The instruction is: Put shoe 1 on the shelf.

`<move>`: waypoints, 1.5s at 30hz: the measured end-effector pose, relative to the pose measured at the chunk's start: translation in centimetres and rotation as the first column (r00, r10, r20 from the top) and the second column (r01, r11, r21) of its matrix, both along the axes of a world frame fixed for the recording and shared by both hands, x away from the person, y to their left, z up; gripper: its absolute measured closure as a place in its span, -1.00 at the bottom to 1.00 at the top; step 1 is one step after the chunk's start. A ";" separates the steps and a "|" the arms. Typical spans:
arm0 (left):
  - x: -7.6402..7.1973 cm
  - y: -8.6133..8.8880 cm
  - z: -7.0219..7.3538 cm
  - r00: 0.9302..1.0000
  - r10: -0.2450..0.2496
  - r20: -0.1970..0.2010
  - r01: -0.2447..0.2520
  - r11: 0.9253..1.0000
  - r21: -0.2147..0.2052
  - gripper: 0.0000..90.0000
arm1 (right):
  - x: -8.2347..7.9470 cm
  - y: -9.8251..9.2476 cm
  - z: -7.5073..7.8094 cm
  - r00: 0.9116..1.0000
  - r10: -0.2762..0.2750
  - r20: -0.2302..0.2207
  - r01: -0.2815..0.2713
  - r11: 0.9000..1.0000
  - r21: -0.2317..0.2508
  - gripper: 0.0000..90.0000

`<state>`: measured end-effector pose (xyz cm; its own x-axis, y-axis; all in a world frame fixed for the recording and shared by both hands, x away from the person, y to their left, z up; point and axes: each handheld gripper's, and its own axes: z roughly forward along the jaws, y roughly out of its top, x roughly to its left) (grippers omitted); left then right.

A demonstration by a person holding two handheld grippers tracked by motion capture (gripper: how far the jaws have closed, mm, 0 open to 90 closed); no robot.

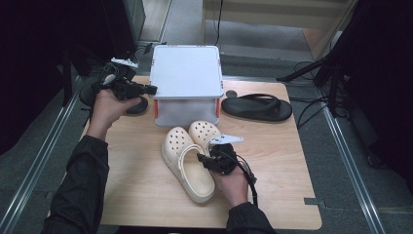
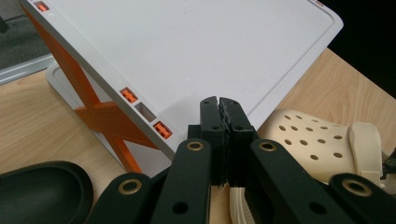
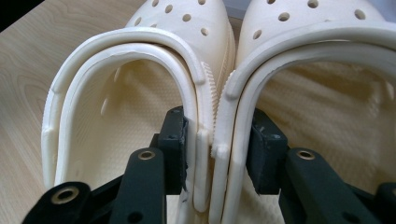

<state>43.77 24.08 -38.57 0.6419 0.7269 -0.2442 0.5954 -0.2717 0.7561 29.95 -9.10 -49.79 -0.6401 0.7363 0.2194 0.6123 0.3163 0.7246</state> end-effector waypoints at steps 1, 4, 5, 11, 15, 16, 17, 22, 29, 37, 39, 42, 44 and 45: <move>0.0 0.0 0.0 1.000 0.001 -0.001 -0.001 1.000 0.000 0.98 | 0.0 0.0 0.0 1.000 -0.005 -0.003 0.005 1.000 0.006 0.44; 0.0 0.1 0.0 1.000 -0.001 -0.002 0.001 1.000 -0.001 0.98 | 0.0 -0.1 0.0 1.000 -0.018 -0.013 0.019 1.000 0.016 0.46; 0.0 0.1 0.0 1.000 -0.001 -0.002 0.001 1.000 0.000 0.98 | 0.0 -0.1 0.0 1.000 -0.020 -0.013 0.020 1.000 0.017 0.46; 0.0 0.0 0.0 1.000 -0.001 -0.002 0.001 1.000 0.001 0.98 | 0.0 0.1 0.1 1.000 -0.020 -0.009 0.020 1.000 0.006 0.47; 0.0 0.1 0.0 1.000 -0.003 -0.005 0.003 1.000 -0.003 0.98 | 0.1 0.1 0.3 1.000 -0.024 -0.003 0.024 1.000 0.001 0.48; 0.0 0.1 0.0 1.000 -0.001 -0.005 0.001 1.000 -0.005 0.98 | 0.1 0.1 0.4 1.000 -0.026 -0.002 0.026 1.000 0.000 0.48; 0.0 0.1 0.0 1.000 -0.001 -0.005 0.001 1.000 -0.005 0.98 | 0.1 0.1 0.5 1.000 -0.026 0.001 0.026 1.000 0.000 0.48; 0.0 0.0 0.0 1.000 0.004 -0.006 -0.004 1.000 -0.002 0.98 | 0.3 0.2 1.2 1.000 -0.018 -0.011 0.018 1.000 0.013 0.48; 0.0 0.0 0.0 1.000 0.004 -0.006 -0.004 1.000 -0.002 0.98 | 0.8 0.4 1.9 1.000 -0.020 -0.011 0.020 0.999 0.026 0.48; 0.0 0.0 0.0 1.000 0.002 -0.008 -0.002 1.000 -0.004 0.98 | 3.3 1.4 3.6 0.999 -0.029 0.014 0.029 0.999 0.024 0.48; 0.1 0.1 0.0 1.000 0.000 -0.009 0.000 1.000 -0.004 0.98 | 4.0 1.7 4.1 0.999 -0.027 0.017 0.027 0.999 0.029 0.48; 0.1 0.1 0.0 1.000 -0.002 -0.010 0.001 1.000 -0.008 0.98 | 5.1 2.3 4.5 0.999 -0.038 0.020 0.037 0.999 0.029 0.48; 0.1 0.1 0.0 1.000 -0.002 -0.011 0.002 1.000 -0.008 0.98 | 5.9 2.6 4.7 0.999 -0.045 0.020 0.044 0.999 0.027 0.48; 0.1 0.1 0.0 1.000 -0.003 -0.010 0.003 1.000 -0.007 0.98 | 6.3 2.8 4.7 0.999 -0.045 0.020 0.045 0.999 0.025 0.48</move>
<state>43.85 24.21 -38.58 0.6415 0.7233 -0.2556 0.6019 -0.2680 0.7522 36.23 -6.32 -45.09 -0.6109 0.7591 0.2248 0.6105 0.2710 0.7442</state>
